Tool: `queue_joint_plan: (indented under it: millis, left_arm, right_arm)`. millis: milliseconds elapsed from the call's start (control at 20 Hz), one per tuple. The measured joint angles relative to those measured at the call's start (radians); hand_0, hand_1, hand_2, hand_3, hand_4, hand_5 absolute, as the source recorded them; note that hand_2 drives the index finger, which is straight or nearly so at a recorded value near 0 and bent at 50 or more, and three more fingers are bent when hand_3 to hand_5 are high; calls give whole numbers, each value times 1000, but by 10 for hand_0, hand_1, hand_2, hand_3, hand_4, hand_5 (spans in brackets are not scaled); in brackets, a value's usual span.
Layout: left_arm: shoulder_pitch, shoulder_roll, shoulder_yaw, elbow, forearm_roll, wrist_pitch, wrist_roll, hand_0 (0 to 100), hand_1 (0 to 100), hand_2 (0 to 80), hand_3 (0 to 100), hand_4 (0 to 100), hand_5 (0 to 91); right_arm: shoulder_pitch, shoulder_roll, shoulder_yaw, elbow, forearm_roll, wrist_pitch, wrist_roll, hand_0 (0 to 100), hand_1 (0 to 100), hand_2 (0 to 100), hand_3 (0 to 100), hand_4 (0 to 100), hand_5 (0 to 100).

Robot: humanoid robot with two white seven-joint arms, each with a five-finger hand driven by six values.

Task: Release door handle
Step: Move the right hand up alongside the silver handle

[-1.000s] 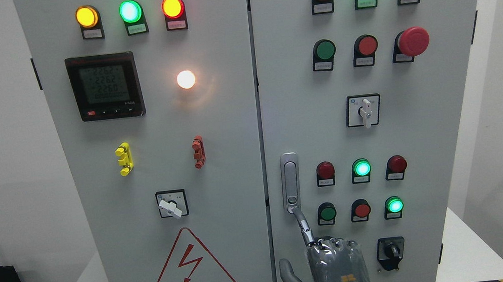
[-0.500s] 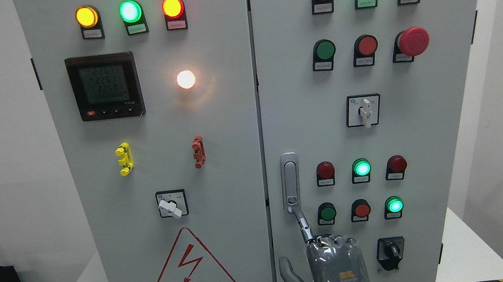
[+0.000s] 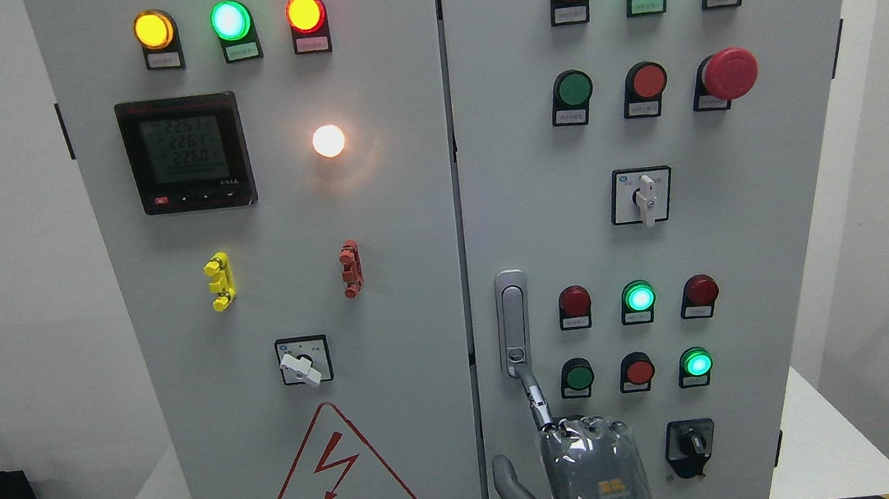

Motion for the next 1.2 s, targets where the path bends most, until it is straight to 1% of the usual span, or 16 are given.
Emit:
queue_joint_plan:
  millis: [350,800,850,1050,1200]
  left_arm:
    - [0,0,3,0,0,0,0,120,389,0,0,0,0]
    - [0,0,5,0,0,0,0,120,389,0,0,0,0]
    - [0,0,3,0,0,0,0,120,389,0,0,0,0]
    - [0,0,4,0,0,0,0,120,389,0,0,0,0]
    - [0,0,5,0,0,0,0,120,389,0,0,0,0]
  right_arm:
    - [3,1,2,0,1,6,20,409,368,107,1000,1000,973]
    - [9,1,3,-1,0,7,26,405,366,103,1000,1000,973]
    - [10,1,3,-1,0,5,17,405,365,102,1000,1000,973]
    - [11,1,3,-1,-2,-1,-45,403,365,121,1000,1000,973]
    - [11,1,2,-3,-3,-5,-62,403,366,129,1000,1000,973]
